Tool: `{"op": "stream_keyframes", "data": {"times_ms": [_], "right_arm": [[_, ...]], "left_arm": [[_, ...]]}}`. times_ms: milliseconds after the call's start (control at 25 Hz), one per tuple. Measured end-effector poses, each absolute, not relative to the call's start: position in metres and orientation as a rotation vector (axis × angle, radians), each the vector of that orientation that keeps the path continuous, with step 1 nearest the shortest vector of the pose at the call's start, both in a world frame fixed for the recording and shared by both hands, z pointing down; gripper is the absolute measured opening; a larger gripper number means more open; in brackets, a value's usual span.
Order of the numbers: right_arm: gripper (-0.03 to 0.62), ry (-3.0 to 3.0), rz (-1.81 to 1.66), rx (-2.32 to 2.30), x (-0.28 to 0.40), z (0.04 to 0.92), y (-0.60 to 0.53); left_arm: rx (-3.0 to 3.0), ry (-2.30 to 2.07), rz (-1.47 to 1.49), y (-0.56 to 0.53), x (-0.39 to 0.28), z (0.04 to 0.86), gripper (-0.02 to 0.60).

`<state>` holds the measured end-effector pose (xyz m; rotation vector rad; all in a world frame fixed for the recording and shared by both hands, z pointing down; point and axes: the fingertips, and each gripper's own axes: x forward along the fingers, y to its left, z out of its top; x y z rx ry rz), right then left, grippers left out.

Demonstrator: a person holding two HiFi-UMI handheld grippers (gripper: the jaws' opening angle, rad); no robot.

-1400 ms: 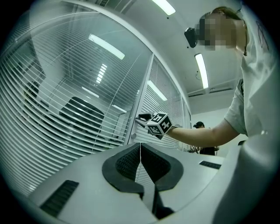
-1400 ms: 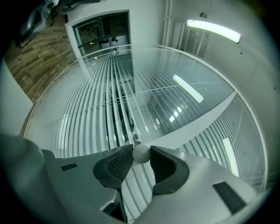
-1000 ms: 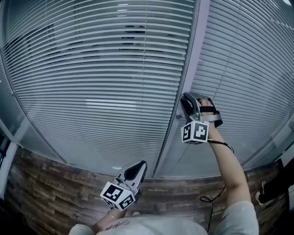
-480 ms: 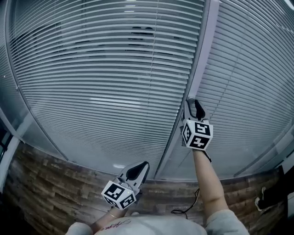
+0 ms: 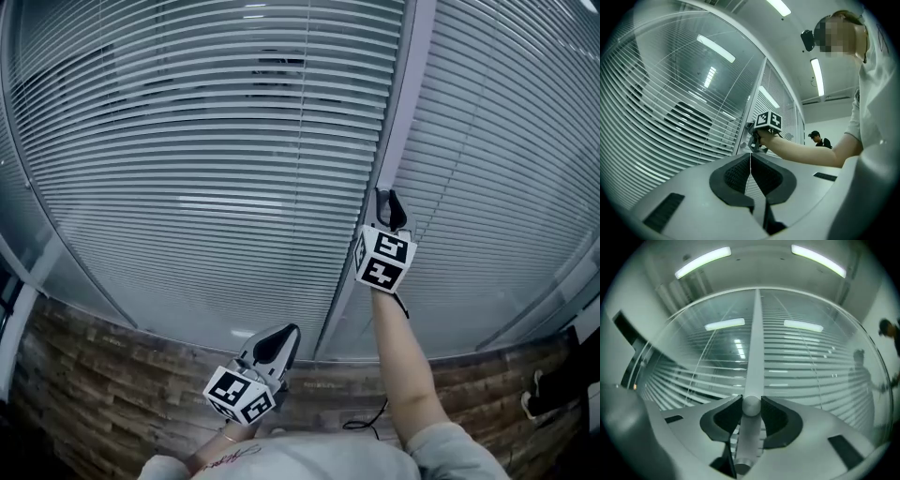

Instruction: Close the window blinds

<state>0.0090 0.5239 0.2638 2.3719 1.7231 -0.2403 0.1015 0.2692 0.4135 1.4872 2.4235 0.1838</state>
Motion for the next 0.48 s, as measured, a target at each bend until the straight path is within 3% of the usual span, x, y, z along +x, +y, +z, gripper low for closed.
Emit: {"op": "stream_keyframes", "data": {"times_ms": [480], "right_arm": [[0.132,1.228,0.393,1.870,0.026,0.262,0.510]], "left_arm": [[1.451,2.437,0.201,0.269,0.092,0.412,0.018]]}}
